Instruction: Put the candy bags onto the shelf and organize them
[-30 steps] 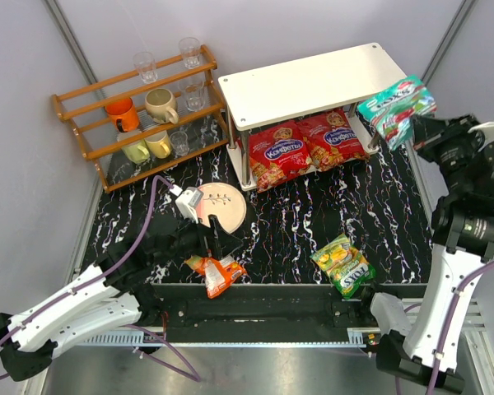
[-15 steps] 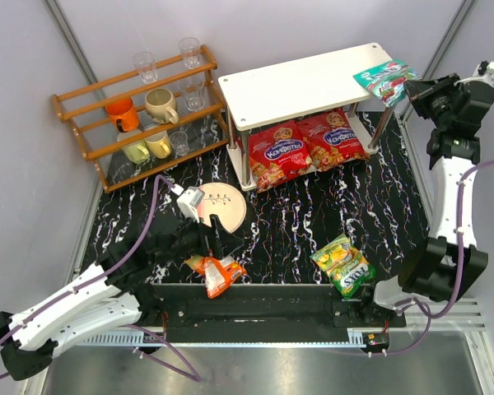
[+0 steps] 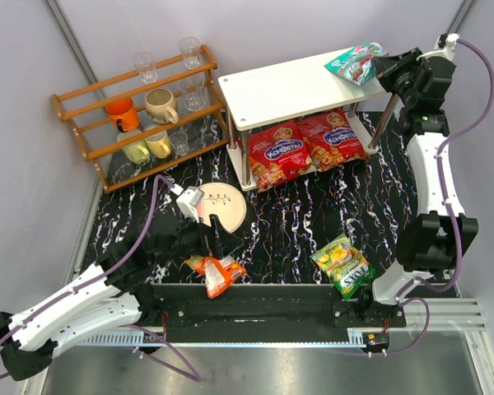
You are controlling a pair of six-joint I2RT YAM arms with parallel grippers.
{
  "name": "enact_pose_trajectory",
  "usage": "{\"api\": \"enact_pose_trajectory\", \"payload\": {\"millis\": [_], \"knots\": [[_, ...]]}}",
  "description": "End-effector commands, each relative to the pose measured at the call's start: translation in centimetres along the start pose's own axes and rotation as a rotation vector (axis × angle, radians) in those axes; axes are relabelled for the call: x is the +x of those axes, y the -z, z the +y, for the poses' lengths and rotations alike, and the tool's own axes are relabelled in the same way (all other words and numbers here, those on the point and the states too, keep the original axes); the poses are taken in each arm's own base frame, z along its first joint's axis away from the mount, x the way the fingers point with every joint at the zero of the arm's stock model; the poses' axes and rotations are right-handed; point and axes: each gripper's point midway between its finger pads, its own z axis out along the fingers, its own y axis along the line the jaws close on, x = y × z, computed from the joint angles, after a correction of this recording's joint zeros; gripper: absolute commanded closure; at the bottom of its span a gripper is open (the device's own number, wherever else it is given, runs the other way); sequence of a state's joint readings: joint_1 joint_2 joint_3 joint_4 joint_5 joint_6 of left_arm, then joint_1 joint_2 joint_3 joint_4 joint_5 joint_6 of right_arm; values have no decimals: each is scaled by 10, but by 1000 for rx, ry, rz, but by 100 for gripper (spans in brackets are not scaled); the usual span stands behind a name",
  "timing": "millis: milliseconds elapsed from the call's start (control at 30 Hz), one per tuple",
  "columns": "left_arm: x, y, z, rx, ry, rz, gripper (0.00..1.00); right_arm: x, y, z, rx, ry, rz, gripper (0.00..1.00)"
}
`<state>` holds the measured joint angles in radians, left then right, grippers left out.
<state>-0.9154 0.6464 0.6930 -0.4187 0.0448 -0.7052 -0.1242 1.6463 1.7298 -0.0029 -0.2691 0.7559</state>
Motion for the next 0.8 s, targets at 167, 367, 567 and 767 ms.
{"api": "enact_pose_trajectory", "payload": {"millis": [167,367,567,767], "knots": [[-4,5,2,2,1,-42,1,-17,-13,-17,76,23,-149,100],[-3,4,3,-1,3,-36,1,-16,-4,-23,92,16,-180,100],[-3,5,1,6,3,-33,1,-13,-2,-15,56,39,-159,50],[-5,7,0,9,3,-41,1,-38,30,1,80,116,-243,11]]}}
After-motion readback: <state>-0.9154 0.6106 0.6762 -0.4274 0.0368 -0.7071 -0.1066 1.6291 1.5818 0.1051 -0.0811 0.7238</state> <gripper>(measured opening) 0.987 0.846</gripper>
